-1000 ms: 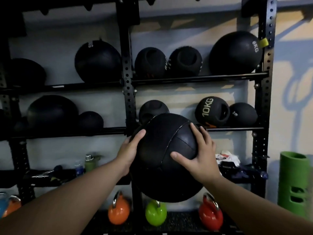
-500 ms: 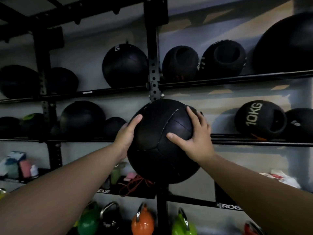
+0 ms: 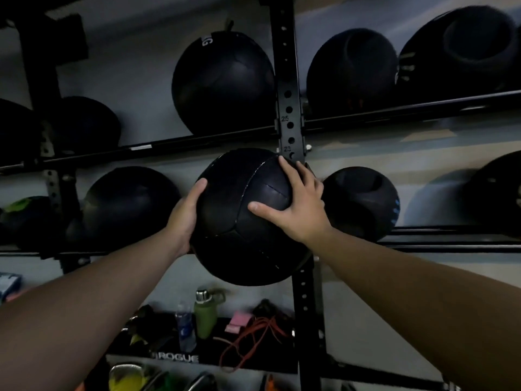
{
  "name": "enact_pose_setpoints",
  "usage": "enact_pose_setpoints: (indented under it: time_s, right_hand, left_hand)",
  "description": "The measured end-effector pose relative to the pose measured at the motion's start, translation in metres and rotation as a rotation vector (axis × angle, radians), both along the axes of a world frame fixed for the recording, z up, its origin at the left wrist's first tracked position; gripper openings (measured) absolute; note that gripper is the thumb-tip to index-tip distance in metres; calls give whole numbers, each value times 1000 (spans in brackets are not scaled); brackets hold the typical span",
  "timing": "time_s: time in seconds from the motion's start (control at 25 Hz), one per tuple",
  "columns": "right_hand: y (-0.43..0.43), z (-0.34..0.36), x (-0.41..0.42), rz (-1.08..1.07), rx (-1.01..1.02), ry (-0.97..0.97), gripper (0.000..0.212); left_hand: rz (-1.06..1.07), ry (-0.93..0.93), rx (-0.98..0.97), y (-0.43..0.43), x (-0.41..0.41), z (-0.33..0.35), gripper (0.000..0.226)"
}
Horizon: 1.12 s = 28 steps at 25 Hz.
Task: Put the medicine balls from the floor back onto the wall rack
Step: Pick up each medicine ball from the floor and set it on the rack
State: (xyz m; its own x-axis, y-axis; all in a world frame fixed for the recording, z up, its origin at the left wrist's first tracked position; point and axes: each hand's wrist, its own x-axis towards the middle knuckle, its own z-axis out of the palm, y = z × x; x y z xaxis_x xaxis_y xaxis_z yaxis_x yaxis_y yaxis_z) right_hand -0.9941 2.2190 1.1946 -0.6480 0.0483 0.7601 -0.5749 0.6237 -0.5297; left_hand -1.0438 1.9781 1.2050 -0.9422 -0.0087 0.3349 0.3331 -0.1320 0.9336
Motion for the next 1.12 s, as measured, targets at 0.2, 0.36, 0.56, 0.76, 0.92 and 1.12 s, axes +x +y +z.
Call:
enact_pose_setpoints:
  time_s: [0.2,0.36,0.56,0.76,0.92,1.12]
  right_hand:
    - [-14,19,-121,-97,3,-18,124]
    - [-46,10,-185,-186,213,46,105]
    - [-59,48,-235,-237,295,119,87]
    - [-57,60,-252,-317,384,68,87]
    - [-77,25,-249,-388,385,184,73]
    - [-75,15,-274,-443,408,297,77]
  left_hand:
    - [-62,-2,28,-9,-150,18,89]
    - [-16,17,166,-23,-216,-15,63]
    - [201,397,-195,-19,-222,-28,88]
    - [390,468,-346,-5,-237,-21,131]
    - [369,470,-343,-11,-258,-12,124]
    - [304,456,-320,-12,-281,3,129]
